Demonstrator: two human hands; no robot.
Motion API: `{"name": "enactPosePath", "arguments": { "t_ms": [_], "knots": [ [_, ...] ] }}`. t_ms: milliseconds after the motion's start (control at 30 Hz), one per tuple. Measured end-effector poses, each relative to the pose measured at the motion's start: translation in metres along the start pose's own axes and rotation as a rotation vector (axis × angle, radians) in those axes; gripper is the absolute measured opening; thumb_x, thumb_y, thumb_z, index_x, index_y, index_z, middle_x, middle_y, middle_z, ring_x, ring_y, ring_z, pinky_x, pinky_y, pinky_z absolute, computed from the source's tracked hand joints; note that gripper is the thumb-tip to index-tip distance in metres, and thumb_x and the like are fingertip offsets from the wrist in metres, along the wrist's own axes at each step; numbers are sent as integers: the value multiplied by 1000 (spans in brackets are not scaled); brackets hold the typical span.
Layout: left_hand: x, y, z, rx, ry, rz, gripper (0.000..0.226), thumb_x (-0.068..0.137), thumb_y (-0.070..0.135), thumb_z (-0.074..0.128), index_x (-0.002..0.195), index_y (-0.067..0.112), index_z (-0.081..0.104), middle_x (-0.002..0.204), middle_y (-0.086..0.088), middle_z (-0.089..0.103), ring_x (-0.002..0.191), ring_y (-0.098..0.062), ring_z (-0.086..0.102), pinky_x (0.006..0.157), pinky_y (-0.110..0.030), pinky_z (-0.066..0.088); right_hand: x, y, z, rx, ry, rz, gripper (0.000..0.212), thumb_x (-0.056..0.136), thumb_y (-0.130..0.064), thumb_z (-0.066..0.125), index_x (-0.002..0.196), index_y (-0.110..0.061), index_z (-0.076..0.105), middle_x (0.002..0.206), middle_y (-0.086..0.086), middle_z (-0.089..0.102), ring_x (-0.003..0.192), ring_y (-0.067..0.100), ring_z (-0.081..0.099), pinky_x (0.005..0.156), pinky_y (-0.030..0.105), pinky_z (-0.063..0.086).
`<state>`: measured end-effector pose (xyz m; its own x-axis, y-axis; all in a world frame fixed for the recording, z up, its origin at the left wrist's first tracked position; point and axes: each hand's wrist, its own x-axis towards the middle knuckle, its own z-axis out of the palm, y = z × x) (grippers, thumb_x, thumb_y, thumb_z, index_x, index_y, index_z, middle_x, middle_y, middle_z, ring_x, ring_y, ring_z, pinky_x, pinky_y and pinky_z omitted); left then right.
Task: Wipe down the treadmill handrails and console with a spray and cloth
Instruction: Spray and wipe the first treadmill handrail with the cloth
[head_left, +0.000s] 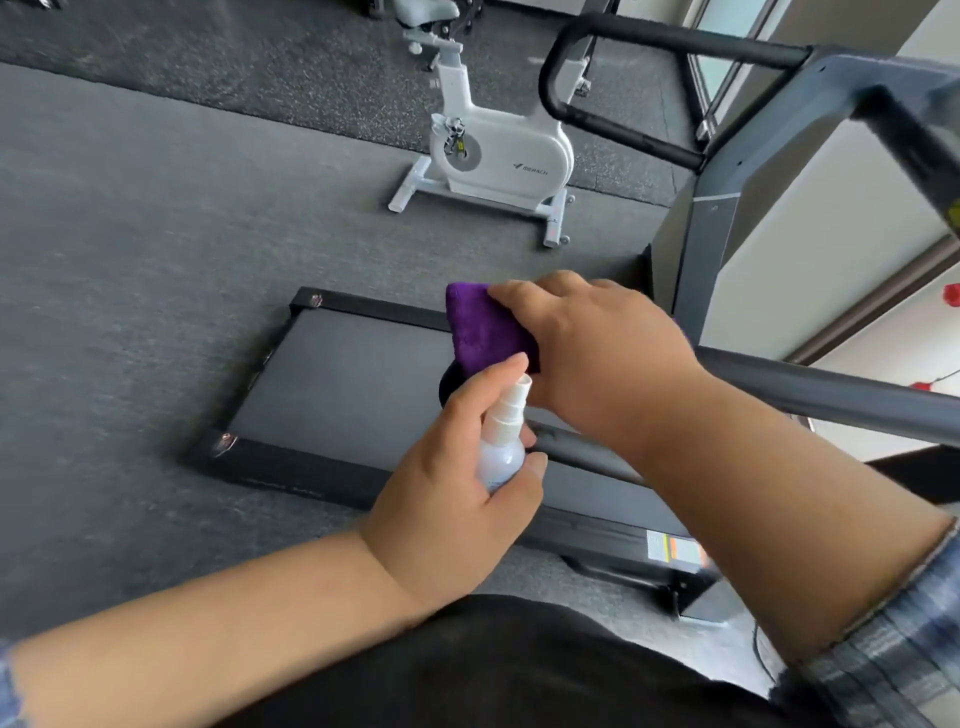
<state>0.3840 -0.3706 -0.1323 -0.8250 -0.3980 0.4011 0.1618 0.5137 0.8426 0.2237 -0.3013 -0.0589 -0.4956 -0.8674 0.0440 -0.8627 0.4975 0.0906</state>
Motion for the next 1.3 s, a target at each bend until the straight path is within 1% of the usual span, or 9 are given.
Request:
{"name": "enactPosePath", "arguments": {
  "t_ms": [133,367,467,567,700,833,933,1100,1300],
  "knots": [
    [4,-10,-14,-20,-6,59,70,87,32,61,138,63,25,99,16,59,94,-11,63,86,-12,44,-26,24,1,98,27,201,95,64,-84,58,145,-40,37,125,-4,61,109,28,60,93,40,47],
    [6,-35,-50,-53,62,36,70,86,32,62,139,61,26,99,14,60,94,-11,63,84,-8,42,-9,-19,5,-43,61,296,90,67,-94,35,135,-36,48,118,-2,61,107,29,59,90,44,44],
    [6,-35,-55,-66,69,14,70,84,35,61,137,65,25,99,14,60,93,-11,63,81,-8,44,19,-50,4,-223,0,161,67,79,-81,47,127,-35,54,113,-1,58,101,30,58,78,40,39],
    [6,-35,-57,-89,78,15,71,84,35,61,135,68,25,100,15,60,94,-8,63,82,-6,42,37,-84,11,-387,-94,10,29,90,-45,54,112,-27,60,108,2,55,100,30,53,75,39,33],
    [6,-36,-61,-113,76,33,71,85,33,62,136,66,25,100,13,61,95,-9,63,85,-7,42,40,-90,16,-436,-135,-30,16,87,-30,54,101,-26,60,102,1,54,98,29,51,77,39,34],
    [5,-35,-62,-110,93,-3,70,83,37,61,134,69,26,99,15,61,95,-9,63,84,-7,42,32,-91,24,-480,-119,-117,20,84,-26,57,104,-23,59,101,1,52,99,29,48,82,41,36],
    [9,-30,-62,-118,83,11,70,83,37,62,134,68,26,100,16,61,97,-8,63,84,-5,41,24,-75,22,-389,-72,-139,39,83,-34,61,121,-26,55,118,0,54,110,29,47,86,40,34],
    [4,-37,-75,-88,107,27,69,85,34,62,138,61,27,99,14,62,95,-10,62,83,-6,41,-1,-28,-4,-18,-6,198,83,71,-68,71,143,-45,38,140,-8,51,127,27,49,101,47,39],
    [-1,-48,-84,-68,147,-38,77,85,19,66,136,61,28,97,13,63,93,-9,62,81,-7,42,1,-56,18,-239,149,225,73,71,-78,60,126,-31,59,121,4,60,114,35,52,90,50,41]
  ]
}}
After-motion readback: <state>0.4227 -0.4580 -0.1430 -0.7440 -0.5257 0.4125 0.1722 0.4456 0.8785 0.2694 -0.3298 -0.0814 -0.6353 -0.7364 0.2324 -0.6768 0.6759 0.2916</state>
